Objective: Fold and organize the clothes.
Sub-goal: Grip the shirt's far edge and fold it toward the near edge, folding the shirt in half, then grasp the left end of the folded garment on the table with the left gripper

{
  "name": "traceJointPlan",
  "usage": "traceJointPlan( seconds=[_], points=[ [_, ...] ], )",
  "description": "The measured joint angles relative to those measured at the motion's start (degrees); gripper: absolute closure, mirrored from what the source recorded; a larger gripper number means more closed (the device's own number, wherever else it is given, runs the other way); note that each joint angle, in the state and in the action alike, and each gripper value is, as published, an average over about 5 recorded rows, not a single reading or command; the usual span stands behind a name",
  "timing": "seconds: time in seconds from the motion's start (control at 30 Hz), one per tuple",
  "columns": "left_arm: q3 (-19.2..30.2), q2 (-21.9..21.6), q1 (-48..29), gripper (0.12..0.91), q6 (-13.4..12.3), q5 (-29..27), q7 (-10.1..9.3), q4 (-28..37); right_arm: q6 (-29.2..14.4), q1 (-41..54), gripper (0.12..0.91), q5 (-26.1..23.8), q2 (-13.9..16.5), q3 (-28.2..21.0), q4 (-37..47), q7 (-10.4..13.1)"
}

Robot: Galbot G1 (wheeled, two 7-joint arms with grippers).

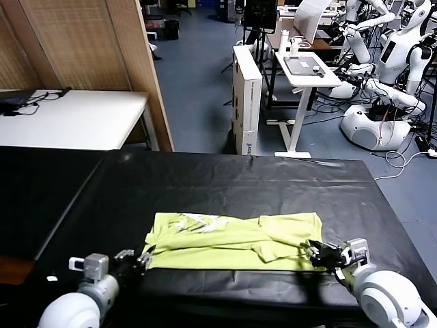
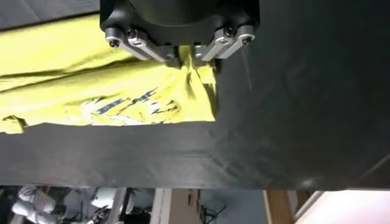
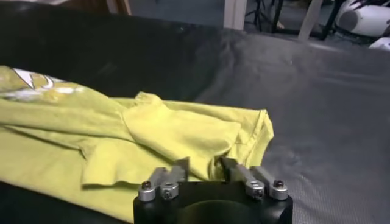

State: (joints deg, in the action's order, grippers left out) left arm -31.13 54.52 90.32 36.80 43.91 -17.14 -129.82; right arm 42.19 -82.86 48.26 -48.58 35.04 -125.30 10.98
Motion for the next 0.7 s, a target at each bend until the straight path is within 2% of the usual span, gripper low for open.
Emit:
traceJointPlan(
  seconds=[0.3,0.47,0.7],
  points=[
    [0.64,2.47,-6.48,0.123,-3.86,-0.47,0.35,4.86,-4.29,7.73,0.118,-2.77,-3.88,-1.62,8.67,-2.03],
    [3.07,3.7,-11.05,0.123,-4.45,-1.02,0.73,8.61,-5.23,11.56,0.118,-2.84,-5.01,-2.85,13.66,-2.16],
    [6.35,4.04,-16.88,0.123,-4.94,-2.01,2.23,14.05,-5.83,14.12,0.118,-3.27,-6.19,-3.06,19.31,-2.23]
  ],
)
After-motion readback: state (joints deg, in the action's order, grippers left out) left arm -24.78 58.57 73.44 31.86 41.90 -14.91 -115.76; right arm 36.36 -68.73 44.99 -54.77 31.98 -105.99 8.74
